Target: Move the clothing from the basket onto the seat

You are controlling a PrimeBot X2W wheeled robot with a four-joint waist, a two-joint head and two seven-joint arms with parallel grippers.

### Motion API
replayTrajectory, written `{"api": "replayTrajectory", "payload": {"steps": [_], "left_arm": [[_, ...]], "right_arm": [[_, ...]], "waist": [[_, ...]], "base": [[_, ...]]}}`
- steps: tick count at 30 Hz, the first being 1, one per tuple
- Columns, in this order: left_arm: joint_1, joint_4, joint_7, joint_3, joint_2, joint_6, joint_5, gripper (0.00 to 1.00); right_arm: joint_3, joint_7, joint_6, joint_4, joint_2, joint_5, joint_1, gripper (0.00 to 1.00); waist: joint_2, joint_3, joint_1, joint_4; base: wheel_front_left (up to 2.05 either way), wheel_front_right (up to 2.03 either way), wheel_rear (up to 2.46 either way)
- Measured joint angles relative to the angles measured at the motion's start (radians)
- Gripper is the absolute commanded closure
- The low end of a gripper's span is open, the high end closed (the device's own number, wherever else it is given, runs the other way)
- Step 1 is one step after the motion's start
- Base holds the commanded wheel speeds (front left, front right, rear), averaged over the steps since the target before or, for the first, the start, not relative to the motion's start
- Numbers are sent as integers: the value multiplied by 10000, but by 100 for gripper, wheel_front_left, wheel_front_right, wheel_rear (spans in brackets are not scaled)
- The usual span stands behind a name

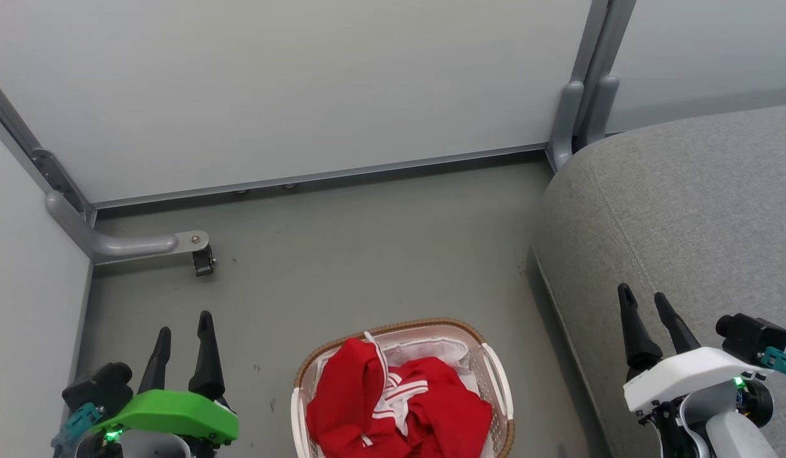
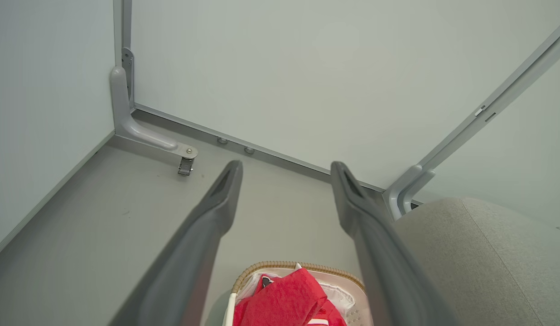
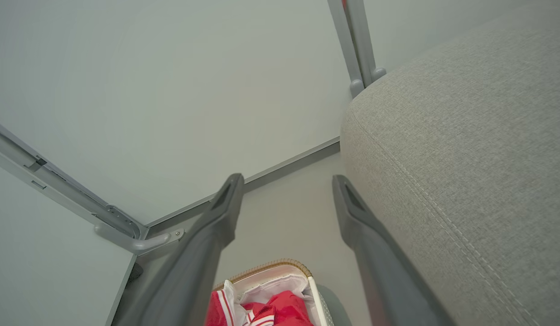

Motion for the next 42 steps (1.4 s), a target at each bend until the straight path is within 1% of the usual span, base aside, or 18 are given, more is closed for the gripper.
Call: {"api": "replayTrajectory", "payload": {"steps": [20,42], "left_arm": [[187,29,-489,-84,-94,19,2121,0],[442,88,-968,-17,-217,17,3904,0]], "right_arm": [[238,-495,2,186,-69,-1858,88,0],[334,-974,4,347,-100,-3651,196,0]], "waist": [[0,-16,0,-12],[0,-53,0,-5]], "base": [[0,0,0],[0,0,0]]}}
